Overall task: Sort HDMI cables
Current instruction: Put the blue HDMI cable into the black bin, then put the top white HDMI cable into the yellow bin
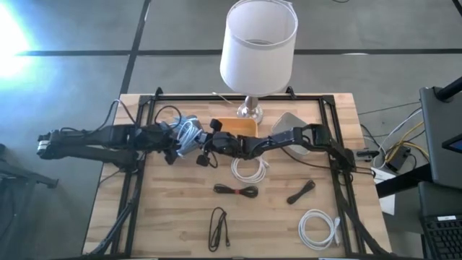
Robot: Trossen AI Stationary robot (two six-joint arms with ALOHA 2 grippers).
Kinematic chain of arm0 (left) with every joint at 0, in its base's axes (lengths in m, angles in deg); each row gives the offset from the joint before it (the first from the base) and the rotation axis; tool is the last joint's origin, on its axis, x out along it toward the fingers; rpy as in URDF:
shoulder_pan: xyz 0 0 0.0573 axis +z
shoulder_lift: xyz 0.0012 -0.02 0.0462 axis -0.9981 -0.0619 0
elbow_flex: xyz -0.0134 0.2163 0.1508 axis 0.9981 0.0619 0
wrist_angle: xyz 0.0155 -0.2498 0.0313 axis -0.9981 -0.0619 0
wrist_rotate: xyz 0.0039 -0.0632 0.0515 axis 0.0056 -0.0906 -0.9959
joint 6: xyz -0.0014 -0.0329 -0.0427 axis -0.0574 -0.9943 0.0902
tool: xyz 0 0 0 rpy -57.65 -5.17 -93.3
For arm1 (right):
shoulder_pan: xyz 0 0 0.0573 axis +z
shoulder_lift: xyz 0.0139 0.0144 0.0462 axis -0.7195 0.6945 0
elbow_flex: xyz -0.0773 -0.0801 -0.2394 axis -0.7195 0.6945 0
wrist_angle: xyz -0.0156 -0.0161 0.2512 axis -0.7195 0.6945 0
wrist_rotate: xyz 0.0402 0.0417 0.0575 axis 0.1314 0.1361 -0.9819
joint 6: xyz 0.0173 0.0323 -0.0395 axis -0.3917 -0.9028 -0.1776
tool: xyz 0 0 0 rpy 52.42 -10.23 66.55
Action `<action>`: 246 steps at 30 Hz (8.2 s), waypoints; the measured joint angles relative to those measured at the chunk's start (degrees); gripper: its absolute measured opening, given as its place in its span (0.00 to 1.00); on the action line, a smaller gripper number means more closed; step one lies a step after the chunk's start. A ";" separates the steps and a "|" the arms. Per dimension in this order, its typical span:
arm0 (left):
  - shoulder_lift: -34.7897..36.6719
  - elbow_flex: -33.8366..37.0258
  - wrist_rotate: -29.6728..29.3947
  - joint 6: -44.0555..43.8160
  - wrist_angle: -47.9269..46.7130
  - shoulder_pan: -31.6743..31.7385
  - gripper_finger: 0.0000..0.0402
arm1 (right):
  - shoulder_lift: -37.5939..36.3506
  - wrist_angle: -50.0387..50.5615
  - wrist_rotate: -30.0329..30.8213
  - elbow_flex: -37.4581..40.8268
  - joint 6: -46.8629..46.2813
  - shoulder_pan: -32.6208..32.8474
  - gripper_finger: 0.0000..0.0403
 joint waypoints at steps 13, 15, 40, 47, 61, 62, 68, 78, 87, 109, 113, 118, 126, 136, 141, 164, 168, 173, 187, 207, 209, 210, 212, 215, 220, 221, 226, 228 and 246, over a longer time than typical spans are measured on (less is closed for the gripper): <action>1.32 -6.97 -5.91 -0.06 -4.72 0.02 0.25 | -0.13 -0.24 0.00 0.04 0.64 -0.11 0.02; 1.38 -8.12 -6.50 2.02 -4.41 0.02 0.23 | -0.13 -0.24 0.00 0.04 0.64 -0.29 0.02; -11.64 -1.90 -2.53 12.52 7.38 0.03 0.08 | -0.13 1.11 0.05 0.07 0.41 -0.63 0.02; -8.04 -3.66 -7.04 12.36 5.29 0.03 0.02 | -0.21 4.01 0.08 0.07 0.40 0.29 0.02; -8.01 -3.06 -17.85 4.17 -6.21 0.04 0.02 | -2.70 7.80 0.09 0.09 0.38 2.22 0.02; -8.11 -3.04 -18.83 4.14 -6.23 0.04 0.02 | -3.22 8.49 0.17 0.09 0.35 2.49 0.02; -8.82 -2.91 -22.93 3.35 -8.07 0.06 0.02 | -7.45 17.96 0.06 0.09 0.39 5.27 0.02; -11.62 -2.82 -27.04 -1.79 -15.29 0.36 0.02 | -18.22 37.45 0.03 0.09 -4.16 9.24 0.02; -12.86 -4.56 -27.02 -2.61 -15.58 0.59 0.01 | -29.26 60.29 0.21 0.15 -13.32 10.72 0.02; -10.15 -4.57 -7.16 6.51 -5.62 -1.84 0.01 | -37.29 65.36 0.63 8.87 -16.56 12.30 0.02; -10.78 -3.32 -13.85 3.96 -8.45 -1.77 0.01 | -37.40 65.37 0.65 9.60 -16.59 12.28 0.02; -10.32 -3.98 -20.62 3.25 -11.53 -1.28 0.01 | -37.41 63.48 0.63 9.80 -16.56 12.28 0.02; -10.38 -1.89 -26.94 0.69 -14.11 1.81 0.01 | -37.35 62.21 0.61 11.02 -16.54 12.28 0.02; -10.76 4.83 -25.82 -4.04 -13.25 7.13 0.00 | -37.33 62.23 0.48 11.13 -16.56 12.28 0.02; -10.78 8.44 -22.08 -3.53 -8.19 8.28 0.00 | -37.33 62.25 0.46 11.13 -16.56 12.28 0.02; -9.92 -7.64 -20.11 0.60 -7.97 6.56 0.03 | -44.86 66.10 0.46 15.90 -15.95 12.28 0.02; -9.95 -5.97 -13.63 7.34 1.35 5.20 0.03 | -48.36 61.32 0.45 23.65 -16.91 12.28 0.02; -10.20 -2.52 2.06 18.74 19.78 4.24 0.03 | -50.98 50.46 0.00 33.89 -21.70 12.28 0.02; -14.38 2.84 10.93 21.15 33.99 4.24 0.03 | -48.10 42.35 0.03 37.25 -17.97 12.21 0.02; -15.35 3.00 10.97 24.57 33.85 4.24 0.03 | -36.14 46.32 0.41 24.59 -7.28 12.24 0.02; -15.45 3.15 10.97 24.73 33.76 4.24 0.05 | -34.29 49.93 0.11 22.51 -7.33 12.24 0.02; -15.52 3.17 10.97 24.71 33.88 4.24 0.06 | -33.38 51.43 0.02 21.47 -7.34 12.24 0.02; -15.54 3.30 10.97 24.71 33.78 4.24 0.09 | -31.49 53.71 -0.04 19.53 -7.36 12.24 0.02; -15.61 3.42 10.95 24.69 33.80 4.24 0.14 | -28.83 56.42 -0.02 16.95 -7.24 12.24 0.02; -15.65 3.45 10.95 24.46 33.85 4.24 0.21 | -24.59 60.45 -0.02 12.70 -5.56 12.24 0.02; -15.65 3.47 10.97 24.15 33.84 4.24 0.22 | -23.98 61.05 -0.01 11.88 -5.55 12.24 0.02; -15.74 3.48 10.97 23.00 34.08 4.19 0.23 | -22.27 65.16 0.03 9.55 -4.32 12.24 0.02; -15.76 3.50 10.97 22.99 34.21 4.19 0.23 | -22.85 65.44 0.24 9.39 -4.52 12.26 0.02; -17.08 3.54 14.07 23.02 39.37 3.71 0.23 | -46.40 50.64 -7.23 36.55 -13.06 12.43 0.02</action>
